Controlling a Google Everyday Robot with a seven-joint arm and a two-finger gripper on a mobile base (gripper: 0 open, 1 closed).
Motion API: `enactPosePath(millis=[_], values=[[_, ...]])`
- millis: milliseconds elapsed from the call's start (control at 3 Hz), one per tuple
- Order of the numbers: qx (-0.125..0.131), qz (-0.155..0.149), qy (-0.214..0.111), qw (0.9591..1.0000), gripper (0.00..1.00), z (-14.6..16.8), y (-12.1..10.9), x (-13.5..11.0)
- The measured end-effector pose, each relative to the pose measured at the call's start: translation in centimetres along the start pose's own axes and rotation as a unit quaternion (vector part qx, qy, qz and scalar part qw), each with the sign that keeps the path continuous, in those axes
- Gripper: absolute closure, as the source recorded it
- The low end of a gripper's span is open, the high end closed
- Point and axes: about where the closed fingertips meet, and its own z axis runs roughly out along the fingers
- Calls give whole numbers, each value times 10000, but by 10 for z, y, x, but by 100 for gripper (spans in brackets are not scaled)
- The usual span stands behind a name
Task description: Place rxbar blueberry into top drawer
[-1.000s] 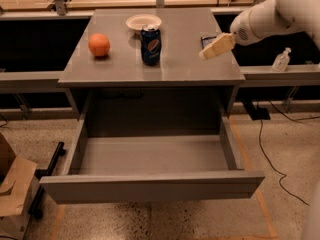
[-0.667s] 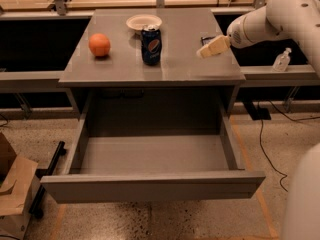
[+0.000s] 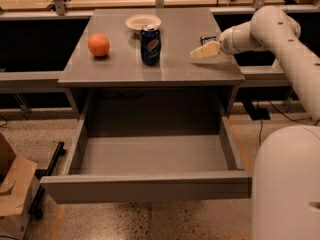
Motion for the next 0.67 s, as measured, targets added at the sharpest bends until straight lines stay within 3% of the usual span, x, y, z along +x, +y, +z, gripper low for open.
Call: enactPosePath(millis=[333,667], values=[[-97,215,-50,9997,0,25,-3,2],[-153,148,-15,9998,18,40,0,-1]])
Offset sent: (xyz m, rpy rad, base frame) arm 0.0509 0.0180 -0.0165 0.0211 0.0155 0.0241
